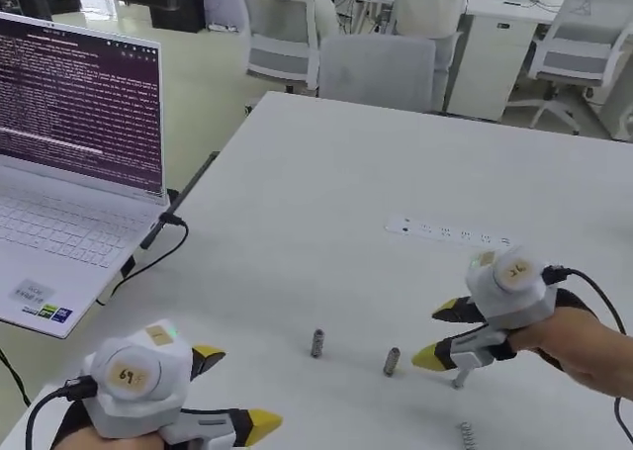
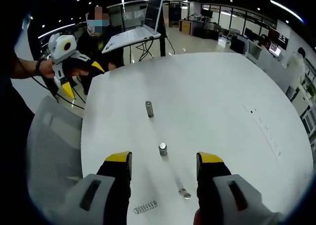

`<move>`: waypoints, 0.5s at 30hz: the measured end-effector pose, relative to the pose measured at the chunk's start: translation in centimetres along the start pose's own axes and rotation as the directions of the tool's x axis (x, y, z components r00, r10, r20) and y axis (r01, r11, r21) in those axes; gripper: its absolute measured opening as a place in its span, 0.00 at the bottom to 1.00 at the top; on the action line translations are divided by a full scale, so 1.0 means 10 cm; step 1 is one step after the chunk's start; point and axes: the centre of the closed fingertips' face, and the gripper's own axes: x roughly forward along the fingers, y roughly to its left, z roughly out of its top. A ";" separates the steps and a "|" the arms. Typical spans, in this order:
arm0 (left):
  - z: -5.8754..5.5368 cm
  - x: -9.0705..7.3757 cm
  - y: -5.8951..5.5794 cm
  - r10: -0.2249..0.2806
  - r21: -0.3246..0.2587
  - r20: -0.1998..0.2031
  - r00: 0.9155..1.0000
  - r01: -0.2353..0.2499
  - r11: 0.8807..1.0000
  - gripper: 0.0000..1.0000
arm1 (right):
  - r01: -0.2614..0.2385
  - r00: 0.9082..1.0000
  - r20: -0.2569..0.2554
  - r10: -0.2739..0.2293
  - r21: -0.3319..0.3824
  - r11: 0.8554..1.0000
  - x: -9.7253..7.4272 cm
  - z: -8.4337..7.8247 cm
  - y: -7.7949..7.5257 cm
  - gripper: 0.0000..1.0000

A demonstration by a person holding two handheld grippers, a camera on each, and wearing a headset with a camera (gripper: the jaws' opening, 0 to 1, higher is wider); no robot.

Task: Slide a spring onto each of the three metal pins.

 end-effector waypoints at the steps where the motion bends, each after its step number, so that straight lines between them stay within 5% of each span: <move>1: 0.00 0.00 0.00 -0.001 0.001 0.000 1.000 0.001 1.000 0.65 | 0.008 1.000 0.006 -0.008 0.007 1.000 -0.02 -0.01 -0.01 0.52; 15: 0.08 0.05 -0.04 -0.015 0.012 0.005 1.000 0.015 1.000 0.67 | 0.088 0.990 0.099 -0.102 0.141 0.986 -0.40 -0.22 -0.10 0.60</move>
